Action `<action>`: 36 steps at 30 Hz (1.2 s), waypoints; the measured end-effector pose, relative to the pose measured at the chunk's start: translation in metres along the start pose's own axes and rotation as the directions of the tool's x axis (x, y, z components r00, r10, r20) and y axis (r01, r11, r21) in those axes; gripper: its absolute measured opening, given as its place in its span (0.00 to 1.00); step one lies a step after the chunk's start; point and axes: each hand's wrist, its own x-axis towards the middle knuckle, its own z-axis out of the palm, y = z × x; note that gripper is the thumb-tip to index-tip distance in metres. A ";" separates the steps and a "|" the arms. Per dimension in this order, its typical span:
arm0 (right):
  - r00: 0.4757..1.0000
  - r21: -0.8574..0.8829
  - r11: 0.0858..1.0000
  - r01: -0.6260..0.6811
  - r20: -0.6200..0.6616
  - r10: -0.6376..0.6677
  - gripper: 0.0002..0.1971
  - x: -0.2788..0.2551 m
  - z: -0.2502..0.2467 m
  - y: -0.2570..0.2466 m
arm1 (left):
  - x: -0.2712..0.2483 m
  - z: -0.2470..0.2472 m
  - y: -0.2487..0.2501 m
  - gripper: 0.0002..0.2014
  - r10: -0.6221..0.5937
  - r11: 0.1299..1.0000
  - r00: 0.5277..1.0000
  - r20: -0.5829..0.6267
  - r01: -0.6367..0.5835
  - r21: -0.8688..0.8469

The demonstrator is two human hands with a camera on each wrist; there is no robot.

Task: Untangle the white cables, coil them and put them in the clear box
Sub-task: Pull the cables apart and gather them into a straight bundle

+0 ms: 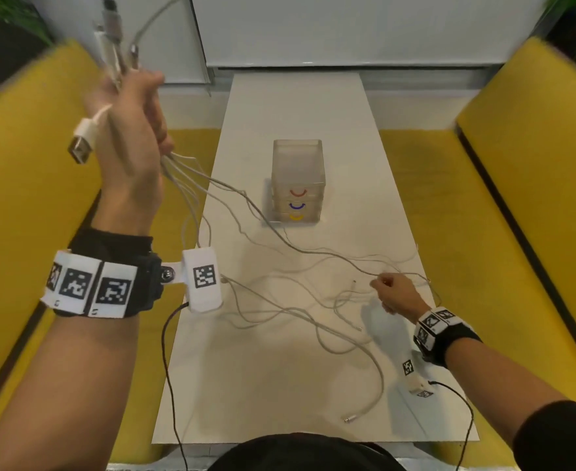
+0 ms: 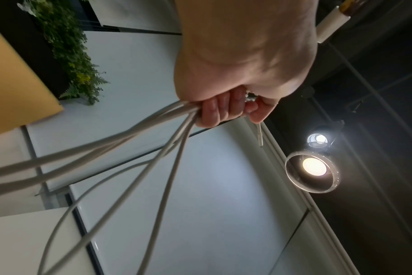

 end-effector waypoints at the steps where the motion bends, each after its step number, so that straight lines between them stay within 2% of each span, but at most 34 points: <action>1: 0.990 -0.069 0.996 0.055 0.137 -0.045 0.17 -0.005 0.003 -0.004 | -0.001 0.003 -0.001 0.12 -0.003 1.000 1.000 0.010 0.003 0.002; 3: 0.910 -0.279 0.953 0.116 0.414 0.011 0.17 -0.019 0.011 -0.014 | -0.001 0.008 -0.002 0.12 0.012 1.000 0.999 0.035 -0.012 0.004; 4: 0.865 -0.413 0.896 0.161 0.496 0.072 0.19 -0.025 0.018 -0.015 | -0.001 0.010 -0.001 0.12 0.027 1.000 0.999 0.046 -0.027 0.004; 6: 0.817 -0.622 0.727 0.292 0.557 0.148 0.21 -0.034 0.030 -0.012 | 0.000 0.012 -0.001 0.12 0.039 0.999 0.998 0.052 -0.039 -0.011; 7: 0.817 -0.668 0.661 0.342 0.559 0.142 0.15 -0.036 0.035 -0.007 | 0.001 0.012 -0.001 0.12 0.036 0.999 0.998 0.051 -0.035 -0.020; 9: 0.849 -0.715 0.599 0.362 0.518 0.105 0.07 -0.033 0.038 0.003 | 0.004 0.008 0.000 0.12 0.016 0.999 0.999 0.042 -0.014 -0.037; 11: 0.896 -0.757 0.567 0.324 0.438 0.072 0.09 -0.024 0.032 0.013 | 0.006 0.003 0.002 0.14 -0.002 0.999 1.000 0.031 0.003 -0.050; 14: 0.945 -0.774 0.581 0.251 0.325 0.025 0.09 -0.013 0.015 0.026 | 0.008 -0.003 0.004 0.19 -0.019 0.997 1.000 0.023 0.020 -0.079; 16: 0.973 -0.787 0.584 0.199 0.228 -0.025 0.06 -0.006 0.002 0.034 | 0.009 -0.006 0.006 0.20 -0.033 0.992 0.998 0.054 0.039 -0.116; 17: 0.986 -0.783 0.603 0.154 0.165 -0.038 0.07 -0.003 -0.004 0.038 | 0.010 -0.007 0.006 0.20 -0.045 0.989 0.996 0.076 0.055 -0.134; 19: 0.997 -0.748 0.661 0.064 0.072 -0.014 0.13 0.003 -0.010 0.042 | 0.011 -0.009 0.005 0.19 -0.069 0.984 0.989 0.128 0.089 -0.157; 22: 0.997 -0.681 0.729 0.074 0.068 -0.038 0.19 0.003 -0.004 0.038 | 0.011 -0.010 0.002 0.18 -0.091 0.969 0.969 0.231 0.140 -0.205; 25: 0.971 -0.592 0.770 0.238 0.130 -0.200 0.14 -0.008 0.014 0.002 | 0.010 -0.007 -0.001 0.15 -0.120 0.933 0.939 0.322 0.217 -0.286; 28: 0.861 -0.345 0.798 0.494 0.321 -0.394 0.09 -0.027 0.040 -0.049 | 0.006 0.001 -0.003 0.11 -0.137 0.912 0.924 0.356 0.258 -0.318; 29: 0.820 -0.255 0.793 0.553 0.337 -0.463 0.09 -0.033 0.048 -0.065 | 0.003 0.004 -0.005 0.11 -0.142 0.912 0.921 0.364 0.265 -0.315; 31: 0.768 -0.108 0.772 0.626 0.256 -0.587 0.10 -0.045 0.062 -0.098 | -0.002 0.009 -0.008 0.11 -0.161 0.903 0.907 0.390 0.295 -0.313; 34: 0.733 0.045 0.736 0.676 0.058 -0.677 0.15 -0.057 0.061 -0.155 | -0.011 0.019 -0.010 0.12 -0.188 0.884 0.879 0.439 0.346 -0.314; 36: 0.750 0.187 0.748 0.637 0.074 -0.657 0.18 -0.064 0.048 -0.191 | -0.017 0.027 -0.011 0.13 -0.206 0.864 0.861 0.464 0.383 -0.328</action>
